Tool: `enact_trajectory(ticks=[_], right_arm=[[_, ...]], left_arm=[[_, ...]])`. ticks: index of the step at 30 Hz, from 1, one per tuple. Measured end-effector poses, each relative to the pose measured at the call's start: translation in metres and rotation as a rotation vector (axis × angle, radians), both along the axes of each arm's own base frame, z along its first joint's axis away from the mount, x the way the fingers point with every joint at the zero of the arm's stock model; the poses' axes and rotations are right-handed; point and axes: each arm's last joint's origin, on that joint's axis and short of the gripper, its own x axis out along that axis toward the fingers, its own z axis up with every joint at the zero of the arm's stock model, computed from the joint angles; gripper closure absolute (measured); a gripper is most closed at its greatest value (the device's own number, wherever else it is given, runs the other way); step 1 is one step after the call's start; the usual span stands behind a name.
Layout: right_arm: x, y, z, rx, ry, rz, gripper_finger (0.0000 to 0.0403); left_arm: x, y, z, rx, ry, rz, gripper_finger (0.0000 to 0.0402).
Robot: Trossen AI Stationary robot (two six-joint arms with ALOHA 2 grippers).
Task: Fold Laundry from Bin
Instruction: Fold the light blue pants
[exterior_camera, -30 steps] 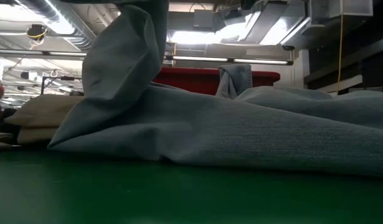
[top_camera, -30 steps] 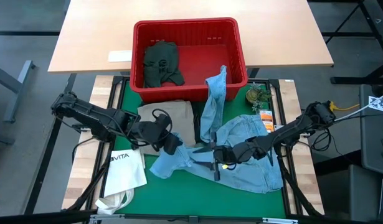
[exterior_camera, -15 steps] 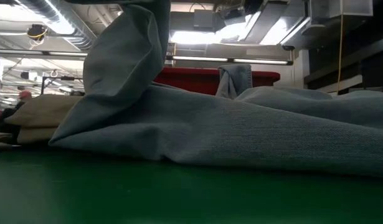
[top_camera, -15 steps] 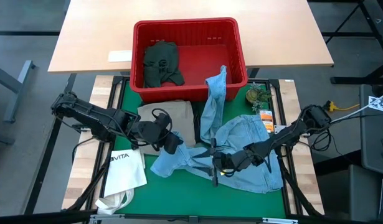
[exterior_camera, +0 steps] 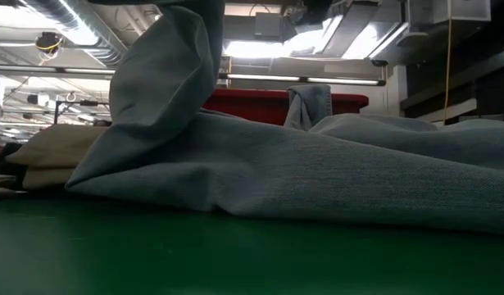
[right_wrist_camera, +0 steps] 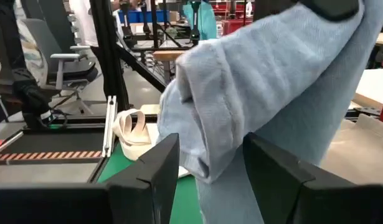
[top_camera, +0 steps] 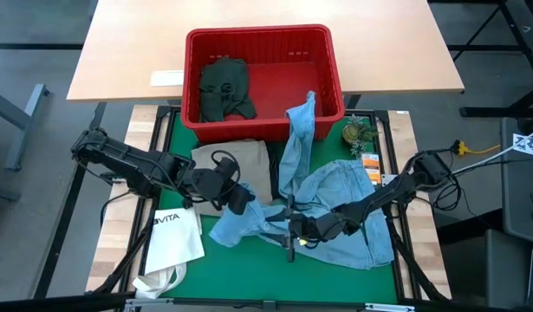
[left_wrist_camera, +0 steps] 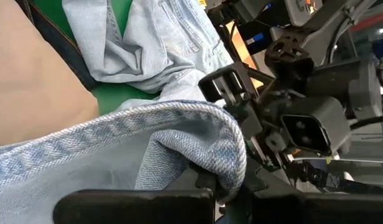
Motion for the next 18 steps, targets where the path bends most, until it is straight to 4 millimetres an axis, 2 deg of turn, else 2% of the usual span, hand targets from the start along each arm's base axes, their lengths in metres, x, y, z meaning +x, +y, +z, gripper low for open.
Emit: enact_trajectory(ticks=[7, 9, 11, 16, 18], right_arm=[[0.021, 0.004, -0.003, -0.011, 0.006, -0.01, 0.0227], [0.024, 0.005, -0.001, -0.01, -0.003, -0.012, 0.024], [0.024, 0.006, 0.0, -0.032, -0.007, -0.014, 0.0269], [0.024, 0.007, 0.0, -0.069, -0.016, -0.016, 0.0382], [0.024, 0.007, 0.0, -0.072, -0.011, -0.011, 0.0389]], left_arm=[[0.0, -0.002, 0.0, 0.017, 0.001, -0.028, 0.0395], [0.0, -0.002, 0.0, 0.035, 0.001, -0.043, 0.0395], [-0.001, -0.004, 0.0, 0.042, 0.005, -0.061, 0.0395], [-0.002, -0.006, 0.0, 0.05, 0.008, -0.083, 0.0395], [-0.002, -0.007, 0.0, 0.045, 0.01, -0.094, 0.0395]])
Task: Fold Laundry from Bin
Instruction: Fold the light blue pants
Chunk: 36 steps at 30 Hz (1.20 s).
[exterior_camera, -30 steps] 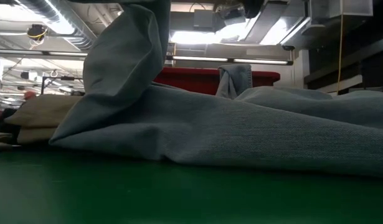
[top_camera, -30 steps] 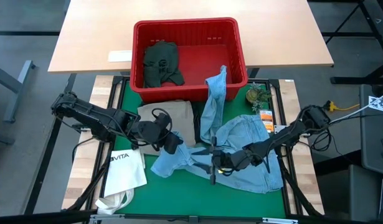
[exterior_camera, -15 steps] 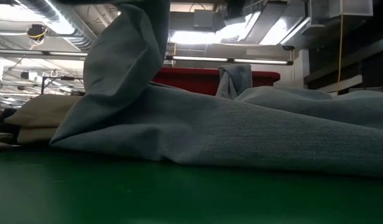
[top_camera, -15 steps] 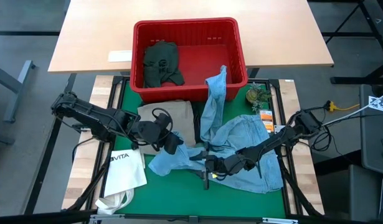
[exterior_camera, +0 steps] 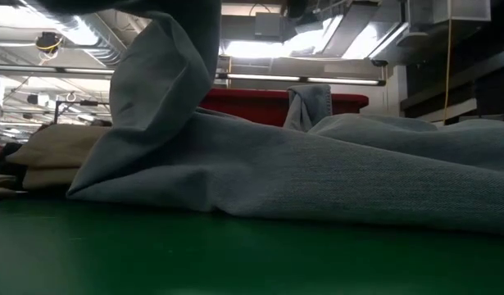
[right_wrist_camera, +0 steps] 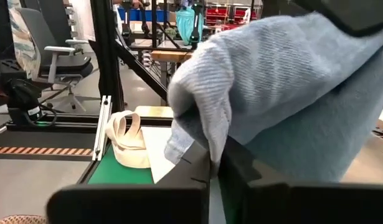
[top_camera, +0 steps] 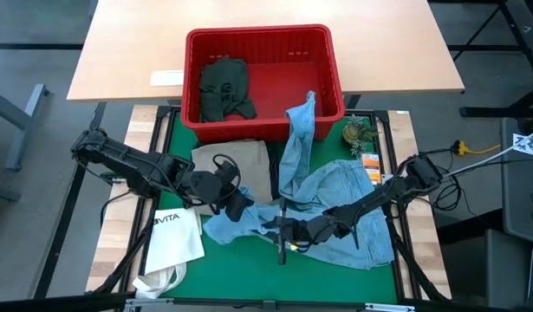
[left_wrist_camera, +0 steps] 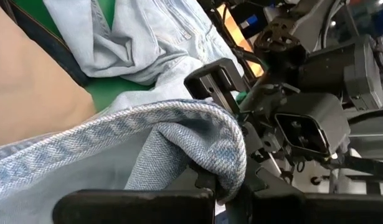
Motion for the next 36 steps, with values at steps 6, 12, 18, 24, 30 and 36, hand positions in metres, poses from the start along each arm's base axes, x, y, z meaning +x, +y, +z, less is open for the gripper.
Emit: enact_trajectory(ticks=[6, 12, 18, 24, 30, 36], right_arm=[[-0.005, 0.002, 0.011, 0.01, -0.01, 0.15, 0.0388], [-0.021, -0.003, 0.031, 0.005, 0.09, 0.271, 0.0389], [-0.047, -0.013, 0.061, 0.018, 0.163, 0.355, 0.0397], [-0.077, -0.025, 0.095, 0.064, 0.16, 0.456, 0.0394], [-0.099, -0.036, 0.117, 0.113, 0.144, 0.465, 0.0394], [-0.107, -0.04, 0.128, 0.129, 0.105, 0.487, 0.0397]], left_arm=[[-0.001, -0.002, -0.001, 0.095, 0.011, -0.163, 0.039], [-0.001, -0.004, -0.001, 0.23, 0.007, -0.325, 0.034], [-0.001, -0.004, -0.001, 0.416, -0.013, -0.459, 0.0273], [-0.002, -0.006, -0.001, 0.499, -0.026, -0.581, 0.0243], [-0.003, -0.008, -0.002, 0.555, -0.044, -0.675, 0.0247], [-0.01, 0.0, -0.012, 0.653, 0.131, -0.619, 0.0248]])
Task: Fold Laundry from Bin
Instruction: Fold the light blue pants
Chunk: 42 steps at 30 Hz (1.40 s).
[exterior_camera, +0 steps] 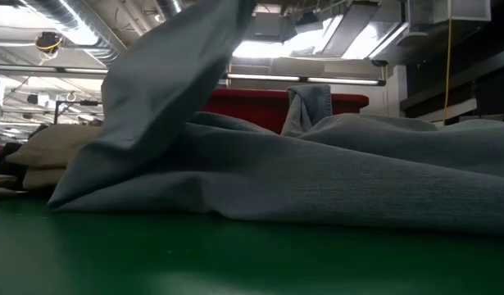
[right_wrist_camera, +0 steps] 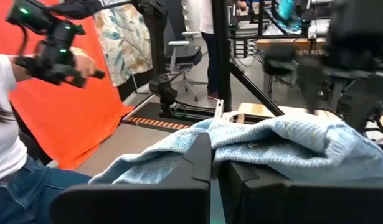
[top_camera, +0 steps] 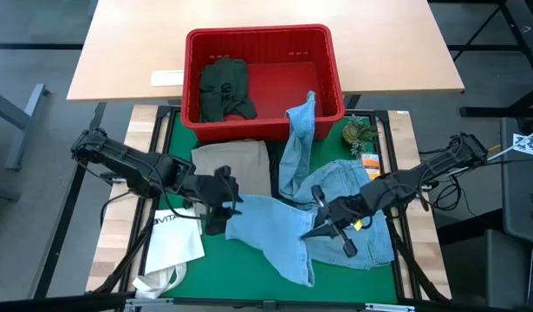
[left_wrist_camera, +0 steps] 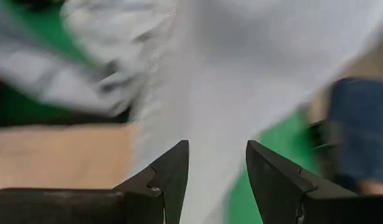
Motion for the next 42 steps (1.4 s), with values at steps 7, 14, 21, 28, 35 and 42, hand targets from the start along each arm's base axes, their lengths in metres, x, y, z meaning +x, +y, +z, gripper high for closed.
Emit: enact_trajectory(ticks=[7, 14, 21, 28, 35, 42], right_arm=[[-0.001, 0.0, 0.0, 0.02, 0.012, 0.012, 0.0393], [0.0, 0.0, 0.001, 0.023, 0.007, 0.017, 0.0397], [-0.001, 0.001, 0.001, 0.023, 0.007, 0.026, 0.0396], [-0.001, 0.001, 0.001, 0.023, 0.007, 0.036, 0.0393], [-0.001, 0.001, 0.001, 0.022, 0.007, 0.036, 0.0398], [-0.001, 0.0, -0.002, 0.003, 0.026, 0.017, 0.0393]], left_arm=[[-0.006, 0.027, -0.01, 0.116, 0.143, 0.141, 0.0248], [0.0, 0.048, -0.01, 0.034, 0.164, 0.072, 0.0248], [0.003, 0.061, -0.011, -0.063, 0.186, 0.008, 0.0248], [0.018, 0.062, -0.028, -0.161, 0.258, -0.053, 0.0248], [0.031, 0.057, -0.046, -0.271, 0.342, -0.129, 0.0248], [0.014, 0.045, -0.052, -0.282, 0.533, -0.127, 0.0312]])
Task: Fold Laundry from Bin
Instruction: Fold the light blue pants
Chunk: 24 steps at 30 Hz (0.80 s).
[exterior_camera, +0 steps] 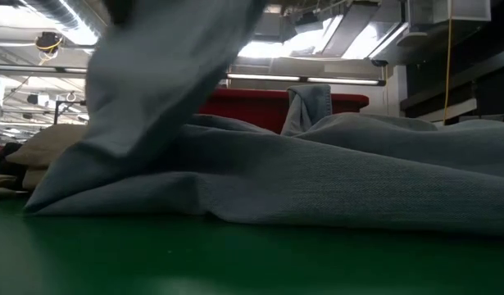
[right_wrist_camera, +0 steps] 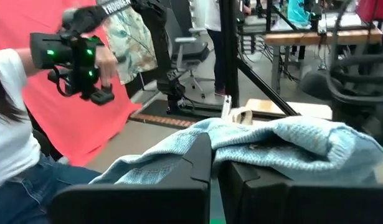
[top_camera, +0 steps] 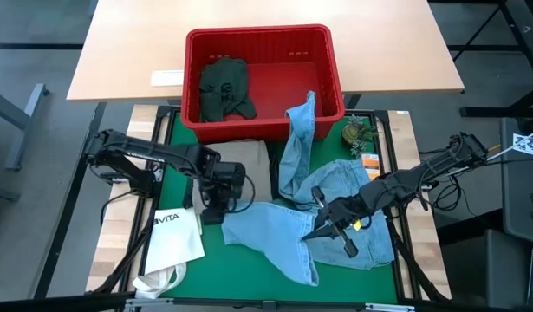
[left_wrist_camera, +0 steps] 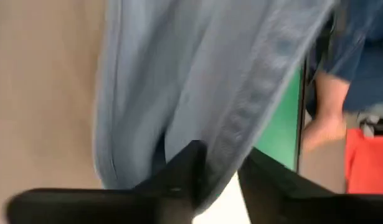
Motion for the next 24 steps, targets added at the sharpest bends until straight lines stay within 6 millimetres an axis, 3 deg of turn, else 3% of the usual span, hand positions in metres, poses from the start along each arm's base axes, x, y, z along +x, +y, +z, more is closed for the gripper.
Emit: enact_trajectory(ticks=[4, 16, 24], right_arm=[[0.0, -0.003, -0.009, -0.061, 0.072, -0.088, 0.0397], [0.032, 0.016, -0.062, 0.048, 0.374, -0.096, 0.0388], [0.035, 0.016, -0.071, 0.026, 0.423, -0.115, 0.0387]], left_arm=[[-0.012, -0.009, -0.002, -0.027, 0.126, -0.01, 0.0388], [-0.037, -0.033, 0.0, -0.266, 0.421, -0.046, 0.0397], [-0.044, -0.04, 0.0, -0.23, 0.484, -0.043, 0.0397]])
